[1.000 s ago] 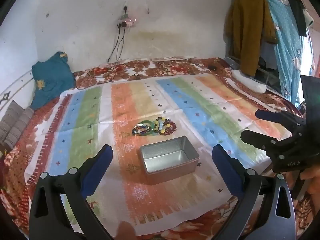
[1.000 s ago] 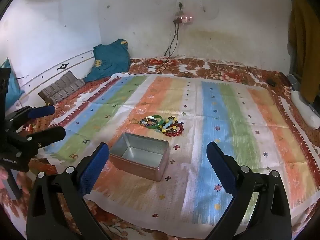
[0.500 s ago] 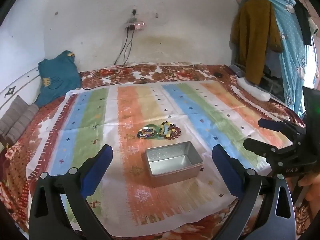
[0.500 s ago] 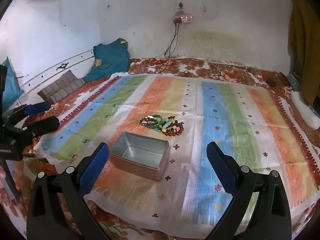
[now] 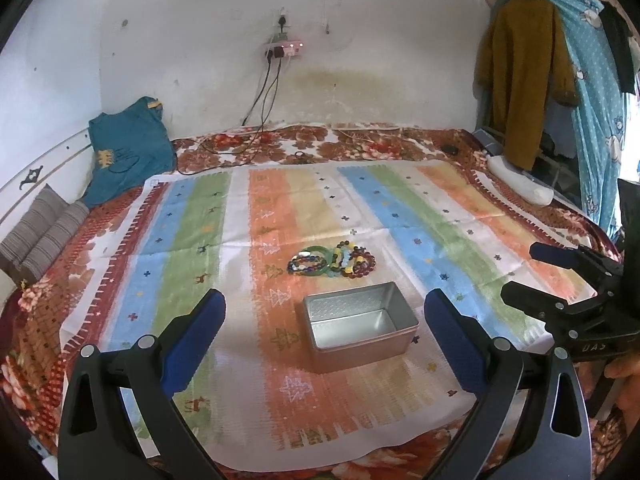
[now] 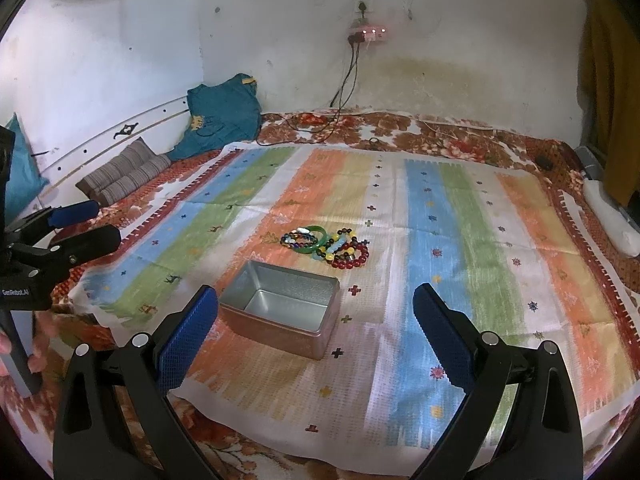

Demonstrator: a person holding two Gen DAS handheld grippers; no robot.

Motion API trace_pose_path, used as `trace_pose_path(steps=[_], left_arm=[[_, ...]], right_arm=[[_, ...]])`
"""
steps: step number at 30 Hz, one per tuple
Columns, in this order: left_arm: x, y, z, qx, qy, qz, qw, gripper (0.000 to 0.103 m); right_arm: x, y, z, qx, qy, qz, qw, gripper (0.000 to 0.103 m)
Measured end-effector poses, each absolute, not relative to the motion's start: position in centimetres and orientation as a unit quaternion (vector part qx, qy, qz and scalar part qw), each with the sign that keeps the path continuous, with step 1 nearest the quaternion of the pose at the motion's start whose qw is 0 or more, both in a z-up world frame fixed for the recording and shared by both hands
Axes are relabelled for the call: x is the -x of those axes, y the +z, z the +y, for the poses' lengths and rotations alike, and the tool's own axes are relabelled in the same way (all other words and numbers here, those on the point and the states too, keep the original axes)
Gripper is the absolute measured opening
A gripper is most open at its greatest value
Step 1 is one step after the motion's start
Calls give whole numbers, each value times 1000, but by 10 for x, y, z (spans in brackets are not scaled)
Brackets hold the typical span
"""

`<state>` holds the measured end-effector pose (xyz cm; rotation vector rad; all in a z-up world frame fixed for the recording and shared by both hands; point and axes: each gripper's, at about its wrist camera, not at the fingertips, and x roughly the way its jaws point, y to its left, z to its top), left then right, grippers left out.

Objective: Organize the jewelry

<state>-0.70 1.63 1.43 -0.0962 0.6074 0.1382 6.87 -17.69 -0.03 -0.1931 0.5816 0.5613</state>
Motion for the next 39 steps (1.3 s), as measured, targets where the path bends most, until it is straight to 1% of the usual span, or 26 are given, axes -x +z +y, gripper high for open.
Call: trace_pose_path(steps=[31,32,39], left_arm=[[9,-5,11,33,71,318,945,98],[4,1,11,34,72,320,944,98],[0,1,17,40,86,328,940,98]], right_arm=[[-72,-1,-177,93,266,286,916,99],[-71,-1,-177,94,266,283,917,99],[-74,-2,-171,101,257,283,918,99]])
